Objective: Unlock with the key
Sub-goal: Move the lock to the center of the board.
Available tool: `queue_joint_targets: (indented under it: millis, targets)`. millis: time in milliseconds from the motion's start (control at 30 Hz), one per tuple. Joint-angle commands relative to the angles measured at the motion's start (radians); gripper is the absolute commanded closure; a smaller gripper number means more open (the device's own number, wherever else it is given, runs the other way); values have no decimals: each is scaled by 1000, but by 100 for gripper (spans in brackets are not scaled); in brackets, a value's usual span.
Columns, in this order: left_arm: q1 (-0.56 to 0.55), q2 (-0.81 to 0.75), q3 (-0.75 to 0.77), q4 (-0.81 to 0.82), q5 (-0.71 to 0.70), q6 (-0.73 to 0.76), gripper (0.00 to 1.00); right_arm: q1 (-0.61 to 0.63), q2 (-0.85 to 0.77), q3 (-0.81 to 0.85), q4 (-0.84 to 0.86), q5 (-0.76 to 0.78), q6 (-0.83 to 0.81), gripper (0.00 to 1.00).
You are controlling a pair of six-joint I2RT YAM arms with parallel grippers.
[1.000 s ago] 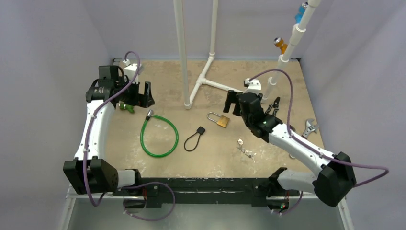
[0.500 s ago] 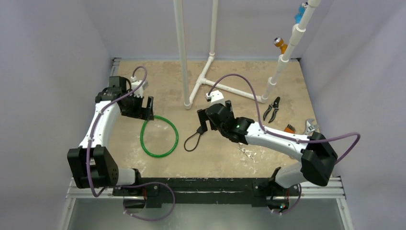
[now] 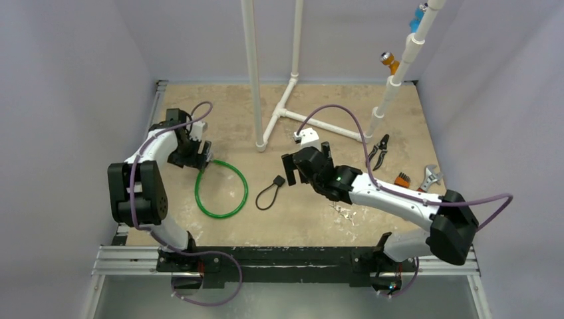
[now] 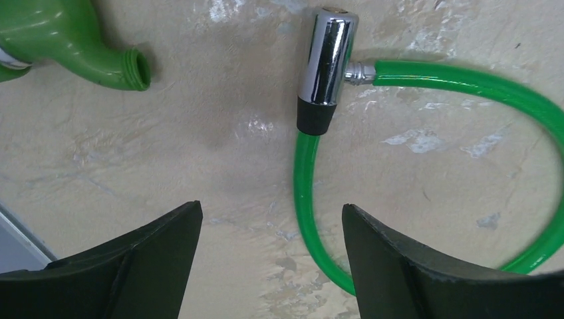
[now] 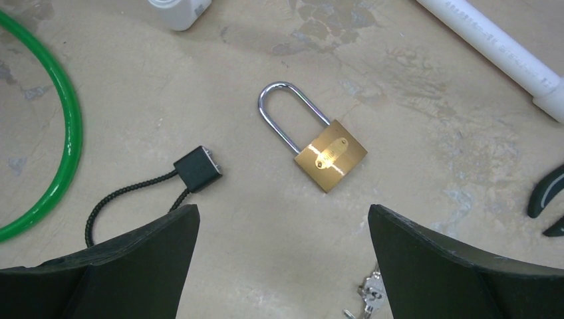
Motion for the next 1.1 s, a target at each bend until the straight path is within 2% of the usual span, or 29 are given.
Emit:
queue_joint_targets:
  millis: [0,233,400,500,667,833,967,1067]
  targets:
    - [-39,42,45,28,-33,54,24,2,-102,-42,-50,64,68,1]
    - [-129,148,93,37,-60,80,34,2,-218,-87,-114,114,131,1]
    - [-164,174,95,41,-96,115,63,1,-272,-102,-144,150,148,1]
    - [-178,167,75,46,-94,127,76,0,-289,-113,-151,159,159,1]
    - [-203,101,-18,83,-80,153,79,0,-297,-120,-154,154,158,1]
    - [-260,16,-149,128,-88,244,81,-6,-297,-132,-155,123,163,1]
    - [-306,-47,-290,225,-124,344,82,-57,-287,-167,-156,22,196,1]
    - [-325,-81,-308,217,-114,344,83,-98,-278,-193,-148,-41,204,1]
